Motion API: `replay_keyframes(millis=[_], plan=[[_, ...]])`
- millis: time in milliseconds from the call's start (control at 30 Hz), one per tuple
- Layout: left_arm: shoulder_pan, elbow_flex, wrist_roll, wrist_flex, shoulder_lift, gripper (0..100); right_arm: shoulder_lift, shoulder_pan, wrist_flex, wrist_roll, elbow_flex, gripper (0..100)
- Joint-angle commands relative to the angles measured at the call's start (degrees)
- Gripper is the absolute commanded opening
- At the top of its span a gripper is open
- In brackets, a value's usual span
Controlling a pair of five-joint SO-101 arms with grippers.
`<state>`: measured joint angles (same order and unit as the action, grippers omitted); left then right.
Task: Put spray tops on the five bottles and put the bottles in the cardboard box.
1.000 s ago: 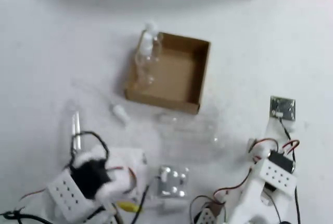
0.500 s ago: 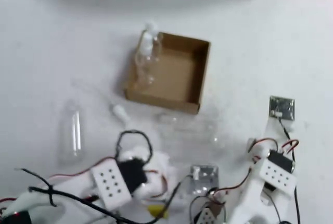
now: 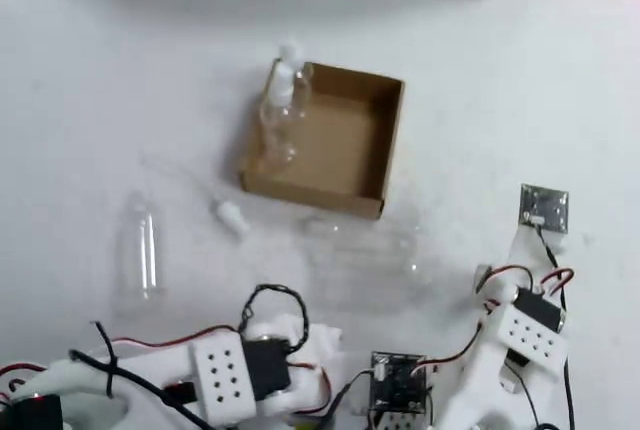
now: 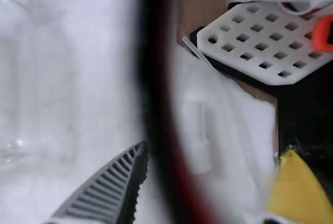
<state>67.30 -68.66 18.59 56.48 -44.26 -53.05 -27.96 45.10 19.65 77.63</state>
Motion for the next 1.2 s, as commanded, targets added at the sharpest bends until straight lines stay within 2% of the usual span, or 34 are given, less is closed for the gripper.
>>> replay_keyframes(millis=[0, 233, 400, 567, 700, 767, 1167], plan=[[-3.30, 0.62, -1.58, -1.67, 0.13, 37, -0.40, -1.80, -0.84, -1.32, -1.41, 1.5], [-12.97, 5.10, -1.67, 2.11, 0.04, 37, -0.40, -5.49, -2.24, -1.05, -1.41, 1.5], [-13.32, 5.63, -1.58, 3.34, -0.75, 37, -0.31, -12.44, -6.02, 0.70, -0.88, 1.5], [-13.32, 4.40, -1.14, 6.86, -9.45, 37, -0.31, -15.43, -8.92, 1.23, 0.00, 1.5], [-13.23, 1.14, 1.05, 7.65, -15.25, 37, -0.31, -21.49, -12.97, 0.79, -0.26, 1.5], [-13.14, 0.88, 3.34, 7.74, -15.08, 37, -0.31, -24.40, -14.81, -0.26, -0.70, 1.5], [-13.32, 1.05, 3.87, 5.54, -7.08, 37, 1.19, -37.14, -16.66, -0.18, -10.37, 1.5]])
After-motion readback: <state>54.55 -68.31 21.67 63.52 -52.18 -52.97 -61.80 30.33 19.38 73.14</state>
